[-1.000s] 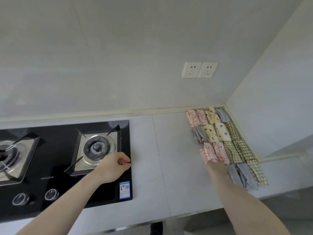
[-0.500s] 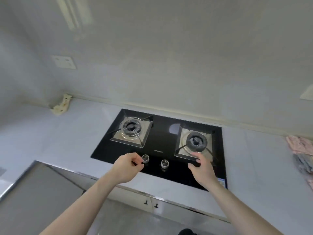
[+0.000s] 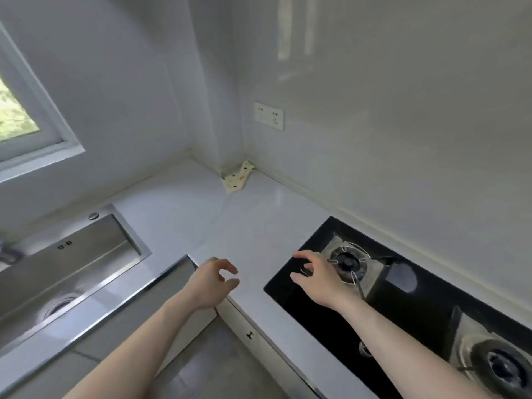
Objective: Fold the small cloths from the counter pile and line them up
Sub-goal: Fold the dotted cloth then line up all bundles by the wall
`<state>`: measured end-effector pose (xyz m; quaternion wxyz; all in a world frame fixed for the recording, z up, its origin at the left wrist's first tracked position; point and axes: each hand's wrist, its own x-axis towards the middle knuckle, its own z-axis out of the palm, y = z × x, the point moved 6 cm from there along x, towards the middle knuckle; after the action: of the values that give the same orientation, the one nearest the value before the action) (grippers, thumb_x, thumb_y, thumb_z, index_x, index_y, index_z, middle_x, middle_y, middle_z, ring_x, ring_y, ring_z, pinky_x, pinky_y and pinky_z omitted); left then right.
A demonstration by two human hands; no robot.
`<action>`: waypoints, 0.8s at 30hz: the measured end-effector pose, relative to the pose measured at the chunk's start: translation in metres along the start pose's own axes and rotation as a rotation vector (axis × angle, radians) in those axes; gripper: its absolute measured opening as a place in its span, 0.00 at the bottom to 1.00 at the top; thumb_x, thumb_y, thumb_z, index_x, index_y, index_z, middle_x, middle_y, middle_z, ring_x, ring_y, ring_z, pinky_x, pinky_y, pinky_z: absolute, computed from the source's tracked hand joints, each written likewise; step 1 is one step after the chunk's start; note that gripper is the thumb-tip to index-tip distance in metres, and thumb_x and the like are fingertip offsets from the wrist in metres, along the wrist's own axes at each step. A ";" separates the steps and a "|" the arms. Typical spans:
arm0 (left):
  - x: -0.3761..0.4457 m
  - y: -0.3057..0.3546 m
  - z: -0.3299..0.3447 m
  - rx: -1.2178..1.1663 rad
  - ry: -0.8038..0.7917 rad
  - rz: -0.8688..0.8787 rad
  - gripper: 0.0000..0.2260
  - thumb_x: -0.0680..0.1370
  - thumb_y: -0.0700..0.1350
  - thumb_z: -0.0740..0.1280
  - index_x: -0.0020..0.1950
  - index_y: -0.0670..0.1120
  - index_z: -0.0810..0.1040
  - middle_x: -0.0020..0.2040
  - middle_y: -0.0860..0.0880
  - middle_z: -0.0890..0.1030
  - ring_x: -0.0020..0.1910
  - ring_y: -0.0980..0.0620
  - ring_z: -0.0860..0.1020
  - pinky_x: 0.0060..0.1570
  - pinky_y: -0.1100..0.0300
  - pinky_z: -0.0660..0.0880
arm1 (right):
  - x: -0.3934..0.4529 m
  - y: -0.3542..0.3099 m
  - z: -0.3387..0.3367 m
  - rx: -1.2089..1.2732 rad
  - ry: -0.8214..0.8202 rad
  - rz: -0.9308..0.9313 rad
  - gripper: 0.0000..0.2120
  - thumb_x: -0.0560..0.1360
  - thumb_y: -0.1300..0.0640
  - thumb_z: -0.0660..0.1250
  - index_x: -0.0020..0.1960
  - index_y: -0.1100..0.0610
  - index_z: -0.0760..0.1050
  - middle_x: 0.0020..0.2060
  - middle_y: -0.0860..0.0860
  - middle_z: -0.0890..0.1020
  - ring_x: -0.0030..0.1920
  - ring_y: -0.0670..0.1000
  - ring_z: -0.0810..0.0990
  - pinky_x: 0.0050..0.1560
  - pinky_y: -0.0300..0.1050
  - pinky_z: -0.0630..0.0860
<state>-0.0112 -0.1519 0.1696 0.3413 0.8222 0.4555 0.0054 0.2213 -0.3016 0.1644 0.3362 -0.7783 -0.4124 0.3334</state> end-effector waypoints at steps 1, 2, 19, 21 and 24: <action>0.008 -0.011 -0.012 0.012 0.019 -0.024 0.07 0.77 0.54 0.71 0.55 0.58 0.80 0.58 0.55 0.75 0.48 0.58 0.81 0.52 0.57 0.78 | 0.020 -0.010 0.007 -0.022 -0.027 -0.022 0.22 0.77 0.52 0.70 0.69 0.44 0.72 0.67 0.42 0.71 0.66 0.45 0.73 0.64 0.42 0.71; 0.018 -0.021 -0.024 0.023 0.041 -0.043 0.08 0.77 0.53 0.71 0.56 0.57 0.81 0.59 0.54 0.74 0.48 0.58 0.81 0.53 0.57 0.77 | 0.038 -0.021 0.013 -0.044 -0.056 -0.039 0.22 0.77 0.52 0.70 0.69 0.45 0.72 0.68 0.43 0.71 0.66 0.46 0.73 0.65 0.42 0.71; 0.361 -0.116 -0.117 0.418 -0.150 0.021 0.24 0.80 0.53 0.69 0.75 0.49 0.72 0.79 0.47 0.64 0.74 0.46 0.71 0.75 0.54 0.66 | 0.246 -0.076 0.072 -0.114 0.003 0.097 0.23 0.80 0.52 0.66 0.74 0.46 0.68 0.72 0.43 0.66 0.62 0.46 0.75 0.59 0.41 0.76; 0.406 -0.123 -0.117 0.458 -0.191 0.029 0.25 0.80 0.53 0.68 0.77 0.49 0.70 0.80 0.47 0.60 0.75 0.44 0.68 0.74 0.53 0.66 | 0.266 -0.084 0.079 -0.089 0.051 0.153 0.23 0.80 0.52 0.66 0.74 0.45 0.68 0.71 0.43 0.66 0.61 0.48 0.77 0.58 0.45 0.79; 0.454 -0.136 -0.109 0.500 -0.278 0.011 0.29 0.79 0.53 0.67 0.79 0.50 0.67 0.83 0.47 0.54 0.78 0.41 0.64 0.75 0.50 0.67 | 0.287 -0.096 0.091 -0.056 0.098 0.202 0.23 0.80 0.51 0.66 0.73 0.45 0.68 0.71 0.43 0.67 0.63 0.47 0.76 0.60 0.45 0.78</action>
<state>0.1178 0.2981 0.0388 0.1873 0.8761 0.3871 -0.2180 0.2336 0.0110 0.1215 0.2989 -0.8404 -0.3239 0.3155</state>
